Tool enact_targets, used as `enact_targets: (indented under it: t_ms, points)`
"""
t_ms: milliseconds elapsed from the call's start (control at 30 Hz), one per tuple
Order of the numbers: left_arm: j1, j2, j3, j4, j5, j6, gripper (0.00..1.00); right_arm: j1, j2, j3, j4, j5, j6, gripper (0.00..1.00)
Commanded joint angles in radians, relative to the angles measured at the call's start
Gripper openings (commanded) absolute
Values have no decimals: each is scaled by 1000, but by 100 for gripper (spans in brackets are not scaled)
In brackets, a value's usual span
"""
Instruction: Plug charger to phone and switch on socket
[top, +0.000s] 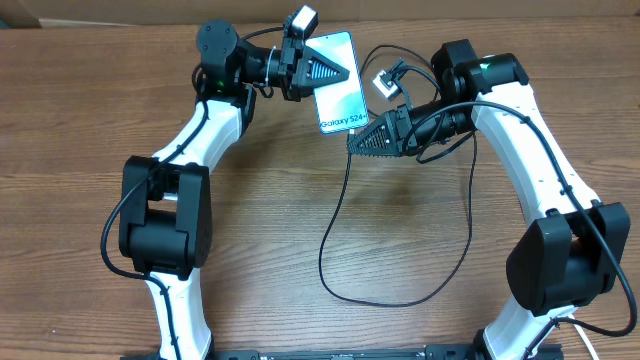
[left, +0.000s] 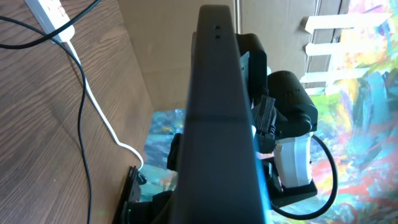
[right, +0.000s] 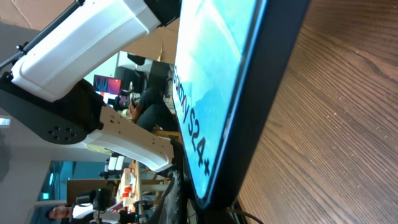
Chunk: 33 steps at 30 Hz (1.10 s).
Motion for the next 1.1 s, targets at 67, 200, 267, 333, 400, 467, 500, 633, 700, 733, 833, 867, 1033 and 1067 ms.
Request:
enact_targets:
  t_ms: [67,200,267,333,400,467,500,633,700,733,833,867,1033,1067]
  points:
    - [-14,-8,32,-5,22,8,4,-1,-27,23,-2,-24,20,4]
    - [-14,-8,32,-5,22,15,4,0,-27,23,-21,-24,19,4]
    - [-14,-8,32,-5,22,19,4,6,-27,23,-26,-24,19,4]
    - [-14,-8,32,-5,22,20,4,20,-27,23,-21,-25,20,4]
    - [-14,-8,32,-6,22,23,4,31,-27,23,-19,-25,20,4]
    - [-14,-8,32,-6,22,23,4,32,-27,23,-17,-25,20,4]
    - [-14,-8,32,-6,22,23,4,32,-27,23,-17,-25,20,4]
    - [-14,-8,32,-7,22,23,4,32,-27,23,-10,-25,42,4]
    - [-14,-8,32,-7,22,23,4,32,-27,23,-5,-24,42,4]
    - [-14,-8,32,-8,22,23,4,32,-27,23,-2,-24,43,4]
    - [-14,-8,32,-9,23,22,4,32,-27,23,3,-24,43,4]
    - [-14,-8,32,-9,23,22,4,32,-27,23,4,-24,43,4]
    - [-14,-8,32,-9,23,21,4,19,-27,23,18,-23,46,4]
    - [-14,-8,32,-9,23,21,4,16,-27,23,18,-23,46,4]
